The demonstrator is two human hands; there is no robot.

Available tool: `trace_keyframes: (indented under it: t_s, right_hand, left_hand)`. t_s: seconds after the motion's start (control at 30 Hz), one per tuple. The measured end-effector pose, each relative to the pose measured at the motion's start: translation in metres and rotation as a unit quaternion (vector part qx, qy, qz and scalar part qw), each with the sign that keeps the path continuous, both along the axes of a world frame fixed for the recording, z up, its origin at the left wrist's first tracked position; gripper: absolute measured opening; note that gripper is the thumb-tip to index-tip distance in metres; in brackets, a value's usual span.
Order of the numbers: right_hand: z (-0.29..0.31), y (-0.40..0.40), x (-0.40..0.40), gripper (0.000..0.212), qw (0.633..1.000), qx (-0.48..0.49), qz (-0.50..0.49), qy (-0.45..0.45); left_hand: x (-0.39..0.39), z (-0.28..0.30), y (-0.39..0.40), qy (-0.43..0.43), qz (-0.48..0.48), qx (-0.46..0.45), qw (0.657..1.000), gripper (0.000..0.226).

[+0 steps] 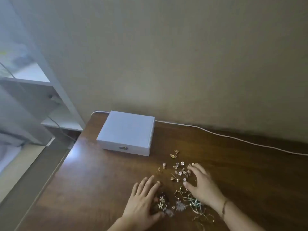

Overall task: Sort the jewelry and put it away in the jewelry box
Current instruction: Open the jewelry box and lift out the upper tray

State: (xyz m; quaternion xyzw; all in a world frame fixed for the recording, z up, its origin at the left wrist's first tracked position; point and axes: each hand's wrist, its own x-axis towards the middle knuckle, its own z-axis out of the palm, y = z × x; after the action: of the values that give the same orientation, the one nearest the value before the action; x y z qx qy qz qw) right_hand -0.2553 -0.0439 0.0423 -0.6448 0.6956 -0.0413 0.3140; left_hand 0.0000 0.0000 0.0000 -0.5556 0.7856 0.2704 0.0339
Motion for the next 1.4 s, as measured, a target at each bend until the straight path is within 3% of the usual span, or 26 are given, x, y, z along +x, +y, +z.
trace_keyframes:
  t_s: [0.07,0.33,0.47,0.77,0.93,1.03,1.17,1.27,1.3,1.4]
  right_hand:
    - [-0.006,-0.016,0.000,0.068,0.999,0.000,0.036,0.023]
    - [-0.026,-0.109,0.012,0.066,0.977,-0.014,0.194,0.092]
    - [-0.042,-0.118,0.014,0.060,0.953,0.008,0.284,0.106]
    - [-0.062,-0.005,-0.071,0.052,0.941,-0.082,0.326,0.040]
    - [-0.070,0.041,-0.122,0.031,0.940,-0.181,0.287,-0.034]
    - [-0.063,0.019,-0.118,0.027,0.946,-0.228,0.213,-0.093]
    - [-0.052,-0.056,-0.061,0.043,0.959,-0.174,0.220,-0.035]
    - [-0.058,-0.097,-0.011,0.057,0.955,-0.089,0.282,0.034]
    - [-0.062,-0.103,0.000,0.059,0.947,-0.074,0.307,0.056]
    - [-0.070,-0.096,0.005,0.059,0.928,-0.079,0.353,0.093]
  left_hand:
    - [-0.015,-0.007,0.005,-0.023,0.000,-0.018,1.000,0.107]
    - [-0.054,-0.037,-0.006,0.039,0.106,-0.107,0.988,0.095]
    - [-0.068,-0.052,-0.016,0.032,0.144,-0.137,0.979,0.091]
    - [-0.128,-0.052,-0.008,0.079,0.057,-0.113,0.989,0.088]
    - [-0.166,-0.051,0.017,0.144,0.018,-0.135,0.980,0.074]
    - [-0.169,-0.054,0.033,0.158,0.024,-0.179,0.971,0.068]
    - [-0.162,-0.062,0.066,0.068,0.078,-0.180,0.978,0.092]
    - [-0.168,-0.070,0.082,0.008,0.087,-0.180,0.980,0.069]
    - [-0.171,-0.070,0.083,-0.007,0.094,-0.164,0.982,0.075]
    - [-0.182,-0.064,0.073,-0.024,0.117,-0.083,0.989,0.126]
